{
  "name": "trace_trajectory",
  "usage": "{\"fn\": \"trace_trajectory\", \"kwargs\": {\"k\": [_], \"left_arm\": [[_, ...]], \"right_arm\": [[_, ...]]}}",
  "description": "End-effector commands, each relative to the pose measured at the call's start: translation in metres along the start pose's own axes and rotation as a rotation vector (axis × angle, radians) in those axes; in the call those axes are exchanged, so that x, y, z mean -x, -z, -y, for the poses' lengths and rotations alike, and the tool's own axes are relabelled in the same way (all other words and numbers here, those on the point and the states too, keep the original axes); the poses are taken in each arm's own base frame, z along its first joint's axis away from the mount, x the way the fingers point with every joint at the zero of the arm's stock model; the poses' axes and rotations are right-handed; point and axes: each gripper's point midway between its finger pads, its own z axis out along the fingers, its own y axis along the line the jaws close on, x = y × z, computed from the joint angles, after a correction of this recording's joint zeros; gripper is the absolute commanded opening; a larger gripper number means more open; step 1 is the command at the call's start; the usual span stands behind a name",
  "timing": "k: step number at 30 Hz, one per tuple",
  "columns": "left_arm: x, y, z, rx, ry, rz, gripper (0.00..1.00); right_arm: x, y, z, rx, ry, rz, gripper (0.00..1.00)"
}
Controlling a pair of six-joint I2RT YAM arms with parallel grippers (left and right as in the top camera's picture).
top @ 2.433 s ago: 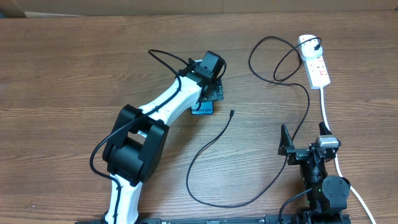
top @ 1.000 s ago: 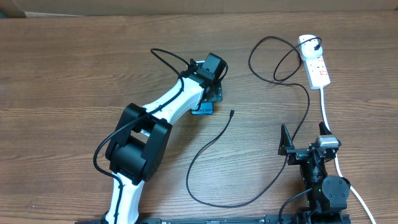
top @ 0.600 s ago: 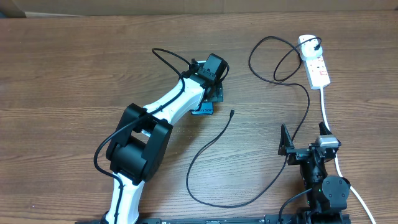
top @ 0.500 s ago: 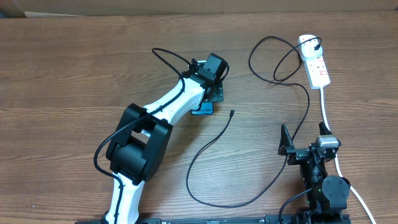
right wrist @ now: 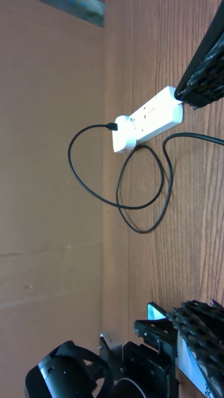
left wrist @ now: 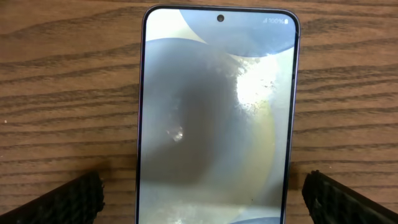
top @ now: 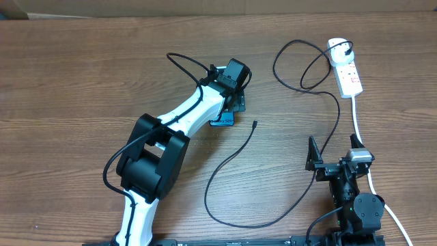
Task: Plug charger to phone and switch on socket
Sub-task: 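Lower the left gripper onto the smartphone and close on it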
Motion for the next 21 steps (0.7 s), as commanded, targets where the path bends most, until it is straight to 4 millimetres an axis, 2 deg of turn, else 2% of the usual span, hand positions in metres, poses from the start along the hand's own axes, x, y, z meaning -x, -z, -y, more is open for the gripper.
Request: {"fn": "trace_trajectory", "kwargs": {"k": [1,10,21], "left_arm": [[-0.005,-0.011,0.003,0.009,0.010,-0.011,1.00],[-0.024,-0.036,-0.002,0.045,-0.006,-0.066,0.99],[-0.029,-0.038,-0.004,0.053,-0.011,-0.085,0.84]], "right_arm": [[-0.002,0.000,-0.001,0.002,-0.002,0.003,1.00],[-0.002,0.000,-0.001,0.002,-0.002,0.003,1.00],[-0.002,0.000,-0.001,0.002,-0.002,0.003,1.00]]}}
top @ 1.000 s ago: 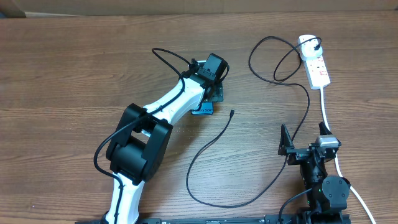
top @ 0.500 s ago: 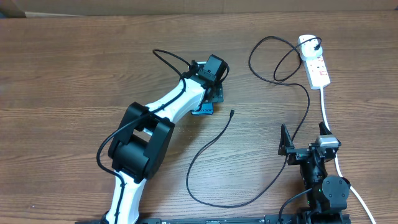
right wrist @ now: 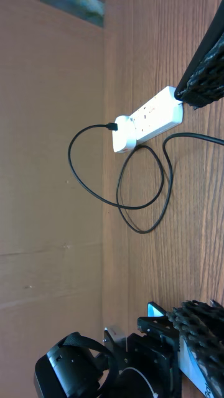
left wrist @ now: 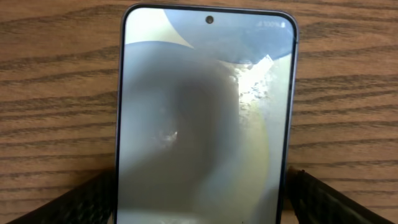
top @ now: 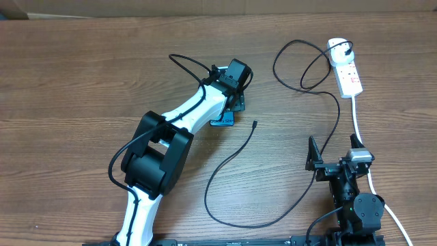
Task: Plug charger to phone and switch on socket
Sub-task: 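Lower the left gripper onto the smartphone and close on it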
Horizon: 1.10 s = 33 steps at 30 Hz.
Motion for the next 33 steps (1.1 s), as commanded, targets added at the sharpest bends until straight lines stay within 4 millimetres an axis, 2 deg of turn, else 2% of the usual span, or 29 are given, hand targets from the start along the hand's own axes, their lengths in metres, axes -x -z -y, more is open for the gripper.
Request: {"fn": "trace_trajectory", "kwargs": {"k": [1,5,7,9,10,12,18,20,26,27,28,30,33], "left_arm": [[-0.0271,-0.0246,-0.0101,0.060,-0.027,-0.075,0.84],[-0.0280,-0.0245,-0.0109,0.063,-0.028,-0.078,0.84],[-0.0285,-0.0244,-0.0112,0.064,-0.029,-0.080,0.77],[-0.0285,-0.0244,-0.0112,0.064,-0.028,-0.080,0.74],[-0.0285,-0.0244,-0.0112,0.064,-0.028,-0.080,0.75],[-0.0287,-0.0244,-0.0110,0.063,-0.028,-0.081,0.82],[-0.0310,-0.0244,-0.0077,0.044,-0.027,-0.095,0.89],[-0.0310,-0.0244,-0.0076,0.043,-0.027,-0.095,1.00],[-0.0311,-0.0244,-0.0076,0.043,-0.027,-0.095,1.00],[-0.0312,-0.0244,-0.0076,0.043,-0.027,-0.096,1.00],[-0.0312,-0.0244,-0.0077,0.044,-0.027,-0.096,0.91],[-0.0314,-0.0244,-0.0078,0.044,-0.028,-0.096,0.86],[-0.0321,-0.0243,-0.0084,0.046,-0.028,-0.099,0.84]], "right_arm": [[-0.0020,-0.0002,-0.0005,0.001,-0.002,0.003,1.00],[-0.0020,-0.0002,-0.0005,0.001,-0.002,0.003,1.00],[-0.0020,-0.0002,-0.0005,0.001,-0.002,0.003,1.00],[-0.0020,-0.0002,-0.0005,0.001,-0.002,0.003,1.00],[-0.0019,-0.0002,-0.0005,0.001,-0.002,0.003,1.00],[-0.0020,-0.0002,-0.0005,0.001,-0.002,0.003,1.00],[-0.0020,-0.0002,-0.0005,0.001,-0.002,0.003,1.00],[-0.0020,-0.0002,-0.0005,0.001,-0.002,0.003,1.00],[-0.0020,-0.0002,-0.0005,0.001,-0.002,0.003,1.00],[-0.0020,-0.0002,-0.0005,0.001,-0.002,0.003,1.00],[-0.0020,-0.0002,-0.0005,0.001,-0.002,0.003,1.00],[-0.0020,-0.0002,-0.0005,0.001,-0.002,0.003,1.00],[-0.0020,-0.0002,-0.0005,0.001,-0.002,0.003,1.00]]}}
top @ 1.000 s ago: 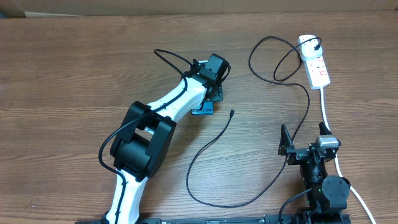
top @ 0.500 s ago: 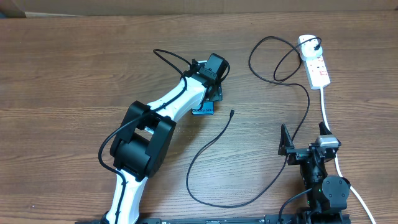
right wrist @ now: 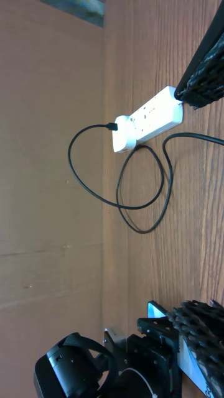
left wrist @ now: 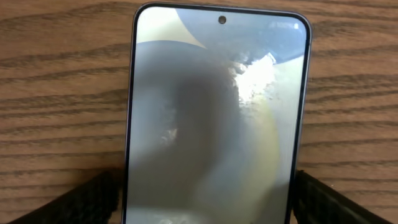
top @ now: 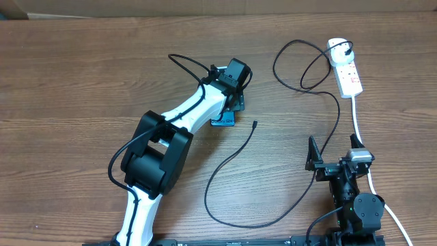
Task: Plug charger to phone and switch on socket
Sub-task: 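Lower the left gripper onto the smartphone and close on it, then lift the smartphone with the left gripper and tilt it upright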
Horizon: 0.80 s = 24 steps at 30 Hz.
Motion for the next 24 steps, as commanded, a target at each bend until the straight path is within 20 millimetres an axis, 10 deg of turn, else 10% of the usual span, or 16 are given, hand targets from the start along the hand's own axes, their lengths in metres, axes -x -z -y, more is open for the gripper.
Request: {"fn": "trace_trajectory", "kwargs": {"k": [1,24], "left_arm": [[-0.030,-0.025,-0.008,0.045,-0.029,-0.088,0.81],[-0.016,0.010,-0.007,0.021,-0.019,-0.056,0.73]], "right_arm": [[-0.002,0.000,-0.001,0.002,-0.002,0.003,1.00],[-0.002,0.000,-0.001,0.002,-0.002,0.003,1.00]]}}
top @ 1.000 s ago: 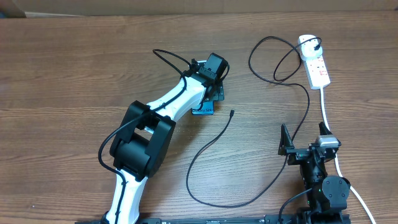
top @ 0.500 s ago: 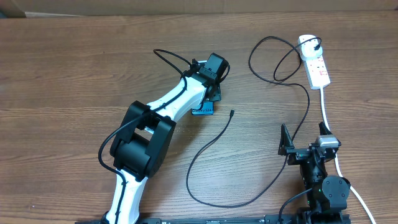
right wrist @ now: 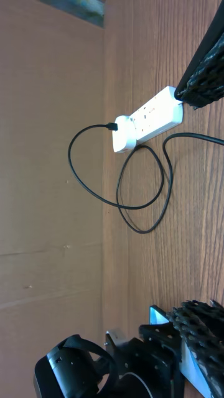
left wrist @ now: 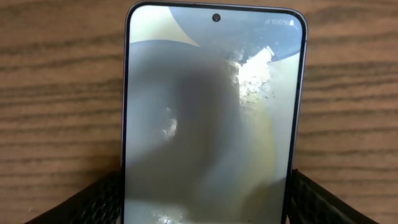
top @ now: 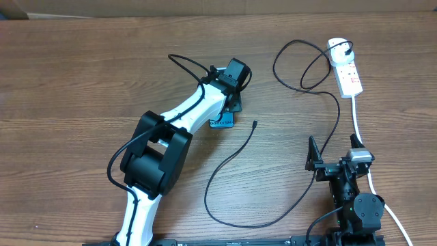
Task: Plug charger to phone and switch on socket
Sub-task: 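Lift the smartphone with the left gripper and tilt it upright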
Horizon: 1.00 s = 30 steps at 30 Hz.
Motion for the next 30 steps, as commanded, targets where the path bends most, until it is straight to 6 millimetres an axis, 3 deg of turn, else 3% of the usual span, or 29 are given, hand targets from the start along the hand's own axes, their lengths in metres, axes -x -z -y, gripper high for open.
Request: {"fn": "trace_trajectory", "kwargs": {"k": [1,9,18,30], "left_arm": [[-0.009,0.008,-0.004,0.009,-0.013,-0.024,0.74],[-0.019,0.027,0.004,-0.068,-0.009,-0.093,0.72],[-0.044,0.040,0.015,-0.276,0.063,-0.324,0.68],[-0.034,0.060,0.011,-0.536,0.215,-0.498,0.66]], "right_arm": [[-0.002,0.000,0.000,0.001,-0.002,0.003,1.00],[-0.002,0.000,0.000,0.001,-0.002,0.003,1.00],[-0.002,0.000,0.000,0.001,-0.002,0.003,1.00],[-0.002,0.000,0.000,0.001,-0.002,0.003,1.00]]}}
